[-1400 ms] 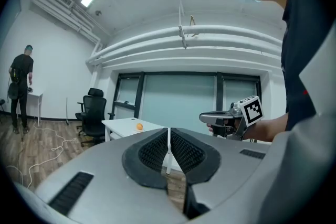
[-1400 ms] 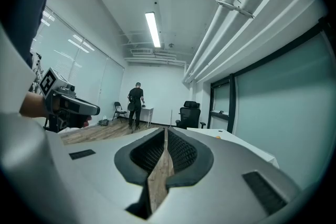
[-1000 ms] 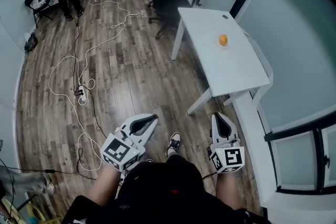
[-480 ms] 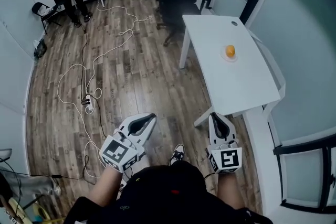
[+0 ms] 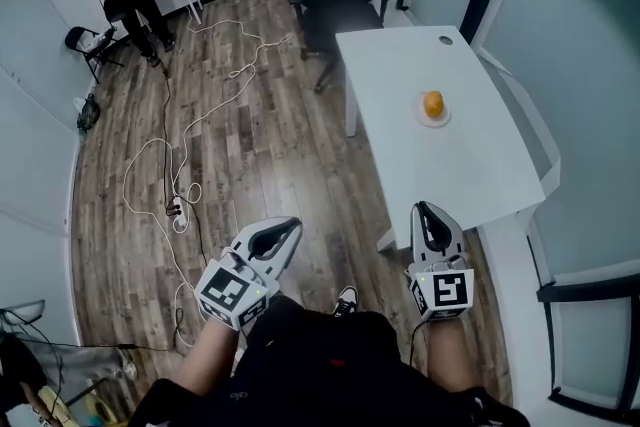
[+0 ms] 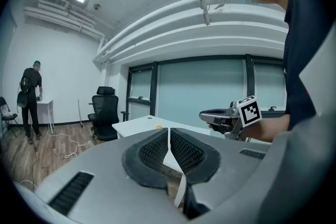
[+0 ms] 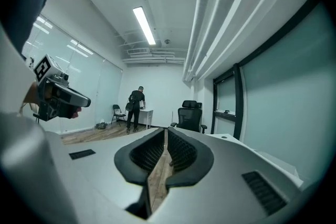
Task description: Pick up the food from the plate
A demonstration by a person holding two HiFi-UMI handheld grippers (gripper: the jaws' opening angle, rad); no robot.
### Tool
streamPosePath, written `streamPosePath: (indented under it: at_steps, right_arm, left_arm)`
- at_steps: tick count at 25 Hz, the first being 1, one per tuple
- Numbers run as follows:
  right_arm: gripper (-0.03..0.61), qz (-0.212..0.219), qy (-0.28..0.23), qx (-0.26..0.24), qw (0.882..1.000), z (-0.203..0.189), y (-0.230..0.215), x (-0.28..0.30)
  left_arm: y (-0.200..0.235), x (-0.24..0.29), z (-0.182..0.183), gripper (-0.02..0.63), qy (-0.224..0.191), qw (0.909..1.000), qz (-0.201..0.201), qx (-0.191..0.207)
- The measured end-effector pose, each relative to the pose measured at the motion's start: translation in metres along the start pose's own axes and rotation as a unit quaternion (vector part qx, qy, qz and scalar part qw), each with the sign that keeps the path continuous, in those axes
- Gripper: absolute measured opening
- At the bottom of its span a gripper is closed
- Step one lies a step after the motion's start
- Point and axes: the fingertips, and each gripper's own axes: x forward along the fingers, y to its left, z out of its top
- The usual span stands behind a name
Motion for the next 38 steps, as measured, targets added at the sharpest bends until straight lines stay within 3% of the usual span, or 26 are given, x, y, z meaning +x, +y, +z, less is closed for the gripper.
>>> streamPosePath:
  at_steps: [8, 13, 19, 24, 26, 30, 35, 38]
  right_arm:
    - [0.037, -0.024, 0.005, 0.020, 1.000, -0.025, -0.049, 0.020]
    - [0.037, -0.064, 0.024, 0.012, 0.998, -0.036, -0.079, 0.043]
    - [0.037, -0.107, 0.041, 0.001, 0.993, -0.037, -0.104, 0.105]
    - [0.037, -0.157, 0.057, -0.002, 0.986, -0.017, -0.127, 0.175]
    - [0.037, -0.178, 0.060, 0.001, 0.982, -0.008, -0.132, 0.204]
    - [0.037, -0.189, 0.070, 0.014, 0.979, -0.004, -0.123, 0.262]
    - [0.037, -0.214, 0.094, 0.032, 0.972, -0.020, -0.125, 0.297]
    - [0.037, -0.254, 0.122, 0.046, 0.958, -0.033, -0.148, 0.296]
  left_arm:
    - [0.010, 0.071, 0.008, 0.034, 0.006, 0.9996, -0.026, 0.010]
    - [0.031, 0.120, 0.005, 0.032, -0.003, 0.9974, -0.073, 0.000]
    - [0.089, 0.180, 0.011, 0.034, -0.007, 0.9931, -0.117, -0.002]
    - [0.165, 0.231, 0.034, 0.034, -0.007, 0.9879, -0.154, 0.021]
    - [0.198, 0.246, 0.034, 0.034, 0.011, 0.9851, -0.171, 0.019]
    - [0.255, 0.281, 0.042, 0.034, 0.008, 0.9797, -0.200, 0.020]
    - [0.288, 0.320, 0.052, 0.034, 0.000, 0.9712, -0.237, 0.028]
    - [0.292, 0.337, 0.054, 0.034, -0.001, 0.9667, -0.255, 0.022]
